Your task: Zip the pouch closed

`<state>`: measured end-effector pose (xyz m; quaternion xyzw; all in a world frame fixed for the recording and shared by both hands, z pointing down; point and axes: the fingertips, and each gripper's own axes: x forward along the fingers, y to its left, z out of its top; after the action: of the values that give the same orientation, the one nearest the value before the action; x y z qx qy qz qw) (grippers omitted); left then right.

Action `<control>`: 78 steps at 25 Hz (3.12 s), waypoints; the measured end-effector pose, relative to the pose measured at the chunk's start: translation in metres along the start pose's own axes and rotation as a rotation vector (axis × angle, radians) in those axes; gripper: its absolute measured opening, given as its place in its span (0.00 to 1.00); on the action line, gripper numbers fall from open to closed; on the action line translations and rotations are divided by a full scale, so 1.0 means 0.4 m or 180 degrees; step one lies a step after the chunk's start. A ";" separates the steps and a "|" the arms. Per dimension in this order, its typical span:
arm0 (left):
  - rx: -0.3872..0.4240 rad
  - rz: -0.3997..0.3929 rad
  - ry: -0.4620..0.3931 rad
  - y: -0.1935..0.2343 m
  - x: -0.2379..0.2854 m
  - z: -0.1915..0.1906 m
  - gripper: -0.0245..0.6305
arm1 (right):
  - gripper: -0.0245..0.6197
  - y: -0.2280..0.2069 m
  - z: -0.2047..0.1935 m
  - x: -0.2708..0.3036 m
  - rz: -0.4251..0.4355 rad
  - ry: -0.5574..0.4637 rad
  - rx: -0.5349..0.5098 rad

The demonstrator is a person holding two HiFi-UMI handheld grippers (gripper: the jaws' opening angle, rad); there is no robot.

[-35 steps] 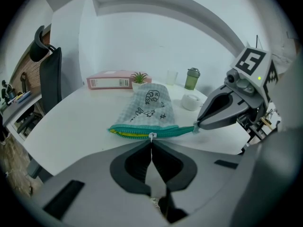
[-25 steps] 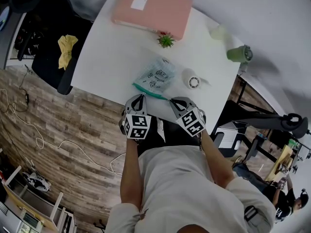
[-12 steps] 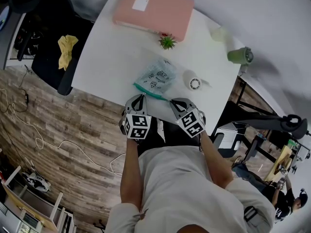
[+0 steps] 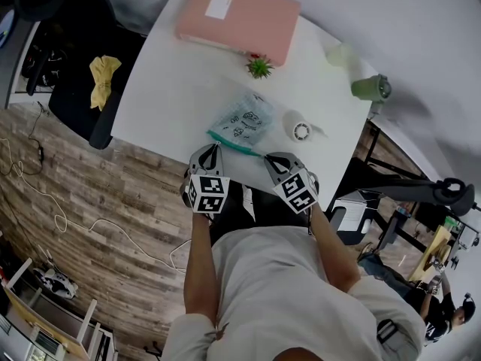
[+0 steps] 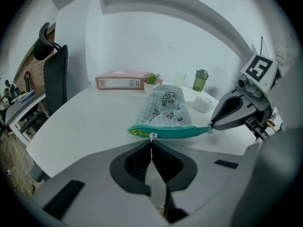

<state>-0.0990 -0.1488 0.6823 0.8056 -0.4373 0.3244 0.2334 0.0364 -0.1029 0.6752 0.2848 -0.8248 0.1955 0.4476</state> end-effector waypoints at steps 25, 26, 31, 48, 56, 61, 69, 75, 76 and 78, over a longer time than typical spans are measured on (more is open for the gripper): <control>-0.0054 0.0038 0.0002 0.054 0.021 -0.015 0.05 | 0.04 -0.009 0.000 0.010 -0.0016 -0.0101 0.0002; -0.0052 0.0044 -0.0001 0.054 0.021 -0.016 0.05 | 0.05 -0.009 0.000 0.012 -0.0029 -0.0101 -0.0013; -0.0036 0.0067 -0.0023 0.055 0.024 -0.021 0.05 | 0.05 -0.006 0.003 0.015 -0.0115 -0.0105 -0.0108; -0.0242 0.0272 -0.0572 0.068 -0.136 0.040 0.18 | 0.23 -0.011 0.051 -0.063 -0.0348 -0.0655 0.0131; 0.0028 0.0371 -0.1222 0.055 -0.283 0.202 0.30 | 0.31 -0.025 0.234 -0.231 -0.0729 -0.1465 0.0078; 0.0167 0.0435 -0.1635 0.043 -0.392 0.307 0.37 | 0.37 -0.023 0.337 -0.352 -0.0947 -0.1895 0.0003; 0.0254 0.0562 -0.2222 0.029 -0.552 0.427 0.46 | 0.46 0.003 0.455 -0.533 -0.1200 -0.2520 -0.0082; 0.0177 0.0616 -0.2474 0.020 -0.608 0.465 0.49 | 0.49 0.008 0.485 -0.592 -0.1432 -0.2798 -0.0056; 0.0175 0.0616 -0.2485 0.018 -0.610 0.466 0.49 | 0.49 0.009 0.483 -0.591 -0.1440 -0.2801 -0.0031; 0.0166 0.0611 -0.2491 0.016 -0.614 0.468 0.49 | 0.49 0.016 0.486 -0.593 -0.1432 -0.2829 -0.0027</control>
<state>-0.1447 -0.1397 0.3772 0.8294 -0.5581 0.0245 -0.0027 0.0143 -0.1404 0.3716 0.5096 -0.8548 -0.0497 0.0850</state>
